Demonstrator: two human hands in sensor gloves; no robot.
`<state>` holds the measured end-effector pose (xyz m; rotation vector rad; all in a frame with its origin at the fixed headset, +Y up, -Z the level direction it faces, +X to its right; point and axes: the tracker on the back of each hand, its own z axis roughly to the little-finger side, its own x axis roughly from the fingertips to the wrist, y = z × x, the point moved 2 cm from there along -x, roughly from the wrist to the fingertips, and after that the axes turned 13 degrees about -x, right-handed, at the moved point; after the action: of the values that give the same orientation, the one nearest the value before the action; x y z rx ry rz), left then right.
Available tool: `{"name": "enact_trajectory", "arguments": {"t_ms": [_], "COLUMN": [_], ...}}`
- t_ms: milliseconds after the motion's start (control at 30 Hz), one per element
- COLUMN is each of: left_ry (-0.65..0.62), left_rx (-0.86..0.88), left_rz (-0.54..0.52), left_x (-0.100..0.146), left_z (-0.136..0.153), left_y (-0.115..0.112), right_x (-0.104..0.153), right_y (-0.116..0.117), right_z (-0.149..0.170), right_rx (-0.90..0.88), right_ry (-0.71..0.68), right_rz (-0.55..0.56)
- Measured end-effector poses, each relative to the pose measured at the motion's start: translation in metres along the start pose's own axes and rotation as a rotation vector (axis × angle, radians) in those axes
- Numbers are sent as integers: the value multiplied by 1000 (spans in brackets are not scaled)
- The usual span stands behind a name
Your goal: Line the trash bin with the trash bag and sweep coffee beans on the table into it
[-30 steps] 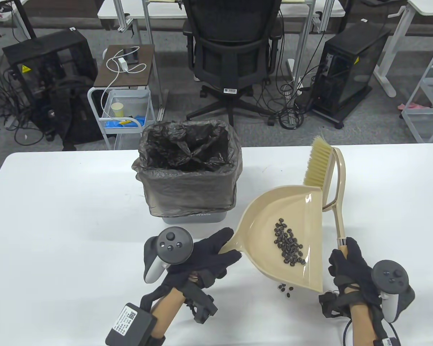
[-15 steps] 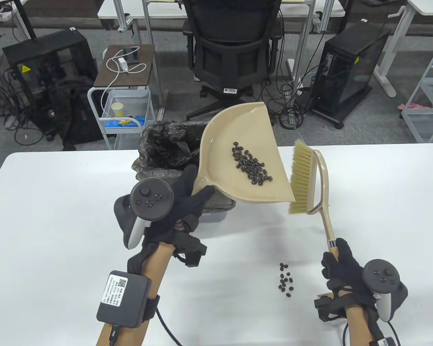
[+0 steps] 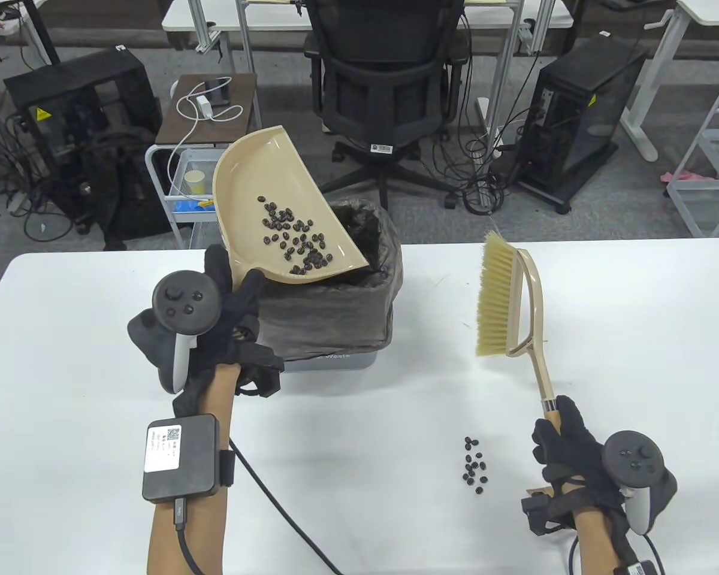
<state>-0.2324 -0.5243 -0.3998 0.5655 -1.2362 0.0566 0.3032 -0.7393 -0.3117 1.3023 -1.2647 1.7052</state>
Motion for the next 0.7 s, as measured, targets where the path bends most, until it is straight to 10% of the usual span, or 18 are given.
{"name": "enact_trajectory", "arguments": {"t_ms": [700], "left_ry": [-132], "left_rx": [-85], "left_rz": [-137], "left_x": [15], "left_z": [-19], "left_y": [-5], "right_x": [0], "right_y": [-2], "right_z": [1], "right_rx": [-3], "right_ry": [6], "right_rz": [8]}}
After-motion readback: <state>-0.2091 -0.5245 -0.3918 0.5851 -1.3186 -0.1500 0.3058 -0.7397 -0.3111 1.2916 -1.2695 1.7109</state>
